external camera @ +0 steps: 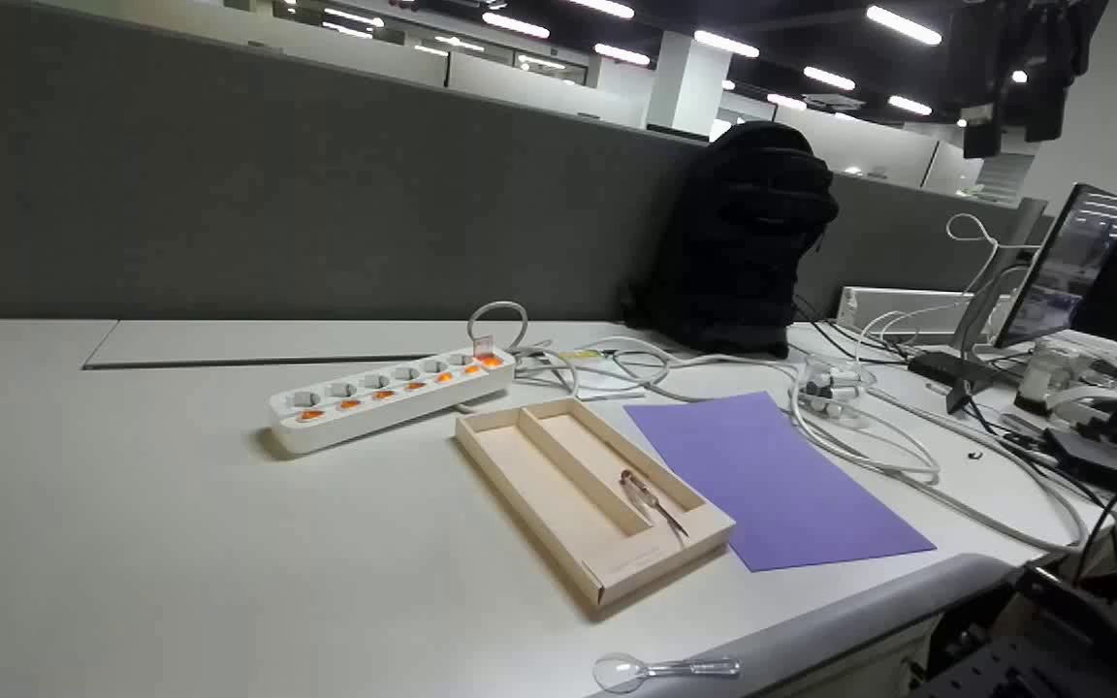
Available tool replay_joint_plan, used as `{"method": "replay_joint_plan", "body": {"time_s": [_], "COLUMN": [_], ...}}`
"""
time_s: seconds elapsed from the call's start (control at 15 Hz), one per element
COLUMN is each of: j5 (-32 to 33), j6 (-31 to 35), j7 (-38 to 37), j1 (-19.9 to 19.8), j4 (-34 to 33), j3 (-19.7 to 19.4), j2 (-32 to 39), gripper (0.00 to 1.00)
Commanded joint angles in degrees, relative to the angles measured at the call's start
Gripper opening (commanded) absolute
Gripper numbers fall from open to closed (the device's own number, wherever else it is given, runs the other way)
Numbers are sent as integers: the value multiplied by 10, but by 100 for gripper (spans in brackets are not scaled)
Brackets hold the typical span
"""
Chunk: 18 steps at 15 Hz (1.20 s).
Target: Remove the screwdriver from the tray and put it on the purple paper
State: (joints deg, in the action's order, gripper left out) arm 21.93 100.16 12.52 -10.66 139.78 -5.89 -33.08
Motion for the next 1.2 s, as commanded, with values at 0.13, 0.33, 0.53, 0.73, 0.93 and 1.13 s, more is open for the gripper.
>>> {"method": "replay_joint_plan", "body": {"time_s": [0.13, 0.33, 0.53, 0.73, 0.93, 1.13], "j5": [5, 5, 5, 5, 8, -1], "j6": [-3, -3, -3, -3, 6, 58], "j7": [-5, -5, -5, -5, -18, -46], "j1": [14, 14, 14, 14, 18, 31], "j4": [-1, -1, -1, -1, 10, 42], "j3": [-11, -11, -11, -11, -3, 4], "j2": [0, 0, 0, 0, 6, 9], "gripper": [100, 100, 100, 100, 100, 100]}}
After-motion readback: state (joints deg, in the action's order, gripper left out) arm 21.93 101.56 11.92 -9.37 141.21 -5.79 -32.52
